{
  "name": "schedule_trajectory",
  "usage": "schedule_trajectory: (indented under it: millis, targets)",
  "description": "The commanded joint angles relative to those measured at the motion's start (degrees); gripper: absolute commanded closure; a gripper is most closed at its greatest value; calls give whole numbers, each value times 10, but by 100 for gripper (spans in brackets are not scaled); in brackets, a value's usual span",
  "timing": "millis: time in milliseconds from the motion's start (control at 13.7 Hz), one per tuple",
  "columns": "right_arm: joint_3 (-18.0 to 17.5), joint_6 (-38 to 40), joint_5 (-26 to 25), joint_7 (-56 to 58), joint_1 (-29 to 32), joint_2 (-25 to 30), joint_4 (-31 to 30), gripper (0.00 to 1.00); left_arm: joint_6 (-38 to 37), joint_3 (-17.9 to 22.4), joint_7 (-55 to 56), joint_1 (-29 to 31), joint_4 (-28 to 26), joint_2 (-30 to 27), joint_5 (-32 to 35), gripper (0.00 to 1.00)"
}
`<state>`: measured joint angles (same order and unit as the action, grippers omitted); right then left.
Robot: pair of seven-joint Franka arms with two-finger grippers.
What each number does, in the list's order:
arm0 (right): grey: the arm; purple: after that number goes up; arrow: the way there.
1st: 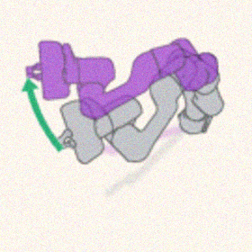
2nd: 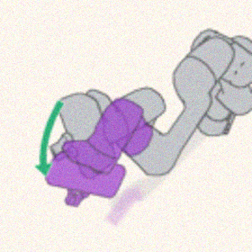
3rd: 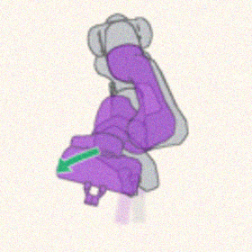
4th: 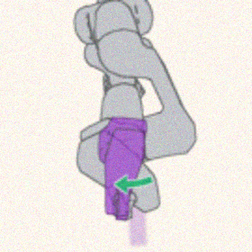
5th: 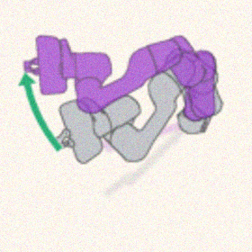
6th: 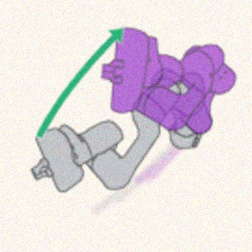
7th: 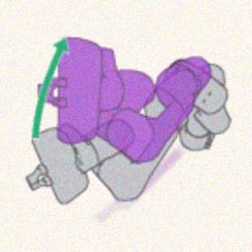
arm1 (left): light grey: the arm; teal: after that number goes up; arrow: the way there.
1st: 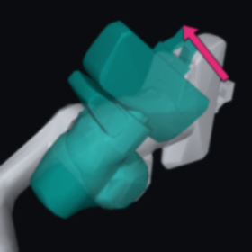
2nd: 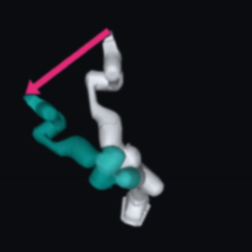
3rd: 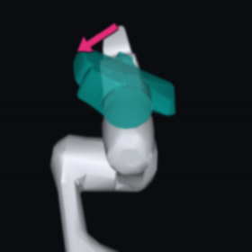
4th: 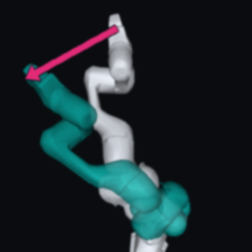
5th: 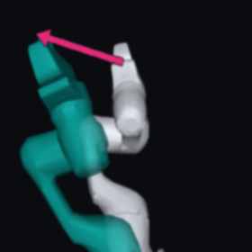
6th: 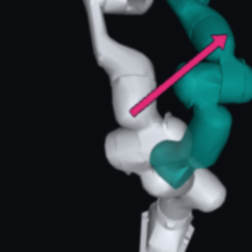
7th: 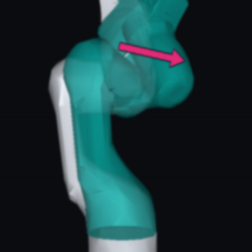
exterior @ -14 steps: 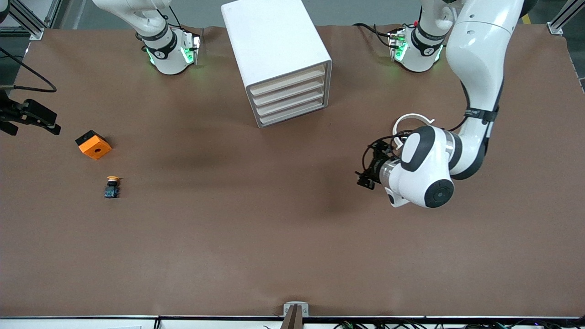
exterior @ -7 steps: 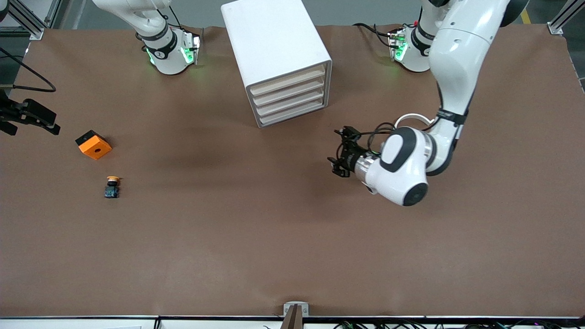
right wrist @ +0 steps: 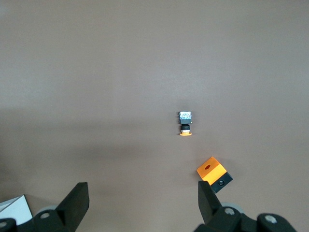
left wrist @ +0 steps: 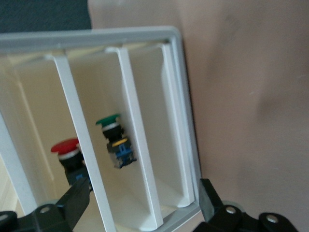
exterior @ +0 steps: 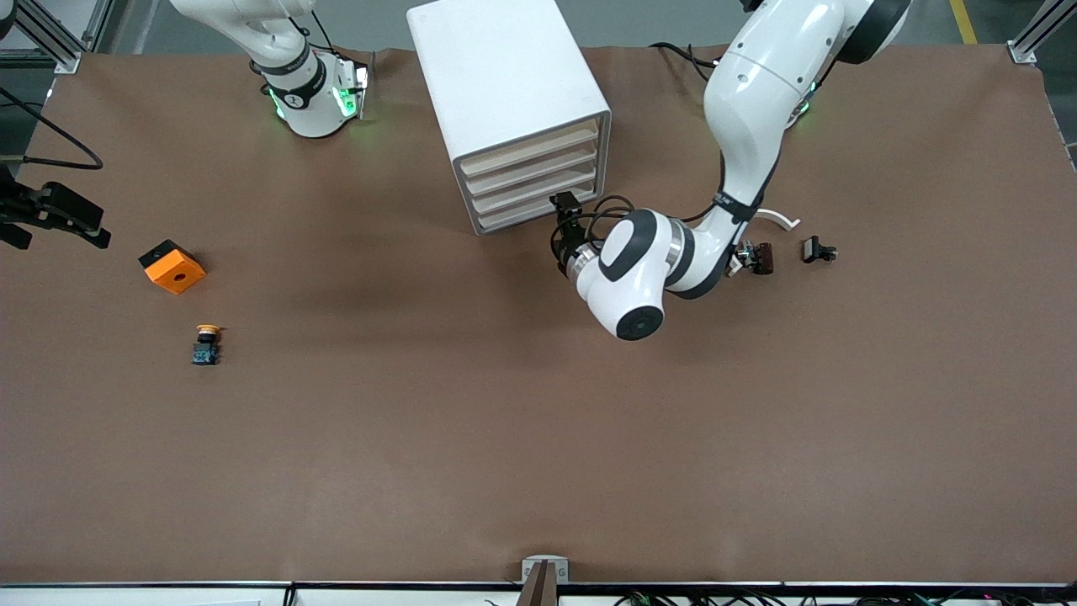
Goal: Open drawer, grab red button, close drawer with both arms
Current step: 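Grasp the front of the cabinet's drawer with the left gripper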
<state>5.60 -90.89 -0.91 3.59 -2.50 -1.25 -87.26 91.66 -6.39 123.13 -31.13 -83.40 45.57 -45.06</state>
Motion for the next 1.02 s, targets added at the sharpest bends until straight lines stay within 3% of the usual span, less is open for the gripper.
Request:
schedule_trajectory:
  millis: [0,291,437,510,947]
  targets:
    - [-4,8,5,-8,6,-6,15,0,-28,3,41,-1,9,6,-24,0]
    - [-4,5,5,-8,6,-6,15,0,-97,1,74,-8,8,7,-34,1]
    - [-4,4,4,-8,5,-6,15,0,-104,-1,82,-21,6,9,-42,30]
    - [-4,4,4,-8,6,-6,15,0,-104,-1,86,-22,6,14,-43,38]
    - [-3,5,3,-8,6,-6,16,0,-104,-2,89,-51,-3,26,-59,50]
